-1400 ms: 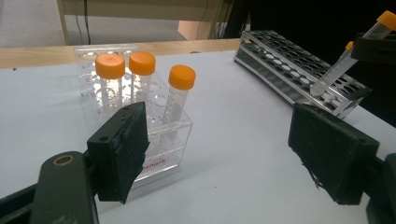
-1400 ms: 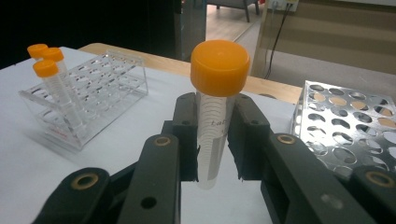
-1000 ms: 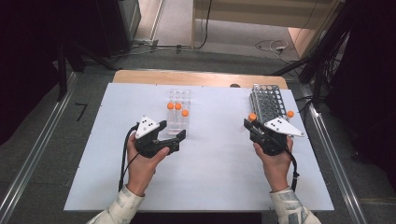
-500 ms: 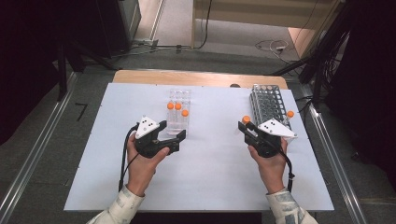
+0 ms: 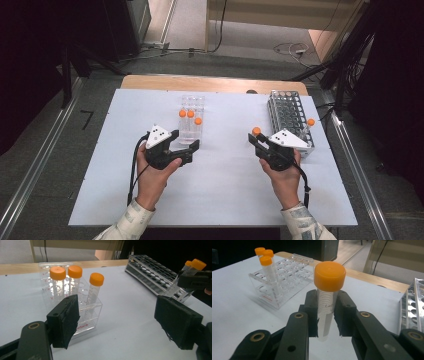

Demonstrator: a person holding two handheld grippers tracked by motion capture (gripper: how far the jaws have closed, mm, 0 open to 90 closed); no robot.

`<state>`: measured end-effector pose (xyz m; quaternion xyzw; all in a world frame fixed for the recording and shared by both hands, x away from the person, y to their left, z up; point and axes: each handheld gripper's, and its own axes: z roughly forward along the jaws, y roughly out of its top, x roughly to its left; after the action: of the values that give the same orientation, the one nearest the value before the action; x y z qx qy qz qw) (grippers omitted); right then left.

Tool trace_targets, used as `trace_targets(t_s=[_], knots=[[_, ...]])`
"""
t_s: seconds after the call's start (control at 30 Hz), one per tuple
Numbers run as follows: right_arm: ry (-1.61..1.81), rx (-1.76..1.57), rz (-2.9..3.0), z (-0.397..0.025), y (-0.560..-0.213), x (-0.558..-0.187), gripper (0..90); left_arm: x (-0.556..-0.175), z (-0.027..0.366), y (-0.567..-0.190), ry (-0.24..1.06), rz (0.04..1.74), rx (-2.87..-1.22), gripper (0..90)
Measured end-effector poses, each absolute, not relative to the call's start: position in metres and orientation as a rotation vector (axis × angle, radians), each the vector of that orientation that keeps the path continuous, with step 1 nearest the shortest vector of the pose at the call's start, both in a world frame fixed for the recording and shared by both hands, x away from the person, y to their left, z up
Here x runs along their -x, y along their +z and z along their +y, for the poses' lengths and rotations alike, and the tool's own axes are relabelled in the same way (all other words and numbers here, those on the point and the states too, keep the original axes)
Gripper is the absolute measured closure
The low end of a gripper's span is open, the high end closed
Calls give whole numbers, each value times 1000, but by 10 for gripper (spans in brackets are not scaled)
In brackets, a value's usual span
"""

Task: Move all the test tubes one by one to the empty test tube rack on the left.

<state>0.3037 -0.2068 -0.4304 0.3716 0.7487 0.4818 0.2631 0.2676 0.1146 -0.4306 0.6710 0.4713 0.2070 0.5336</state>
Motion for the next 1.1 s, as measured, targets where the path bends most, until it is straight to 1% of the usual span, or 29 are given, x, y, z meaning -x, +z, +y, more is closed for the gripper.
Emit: trace_targets(t_s=[1.1], knots=[[1283,-917,2143,-172,-445,-293,715,-267,111,-432,488,1115,-1609,199]])
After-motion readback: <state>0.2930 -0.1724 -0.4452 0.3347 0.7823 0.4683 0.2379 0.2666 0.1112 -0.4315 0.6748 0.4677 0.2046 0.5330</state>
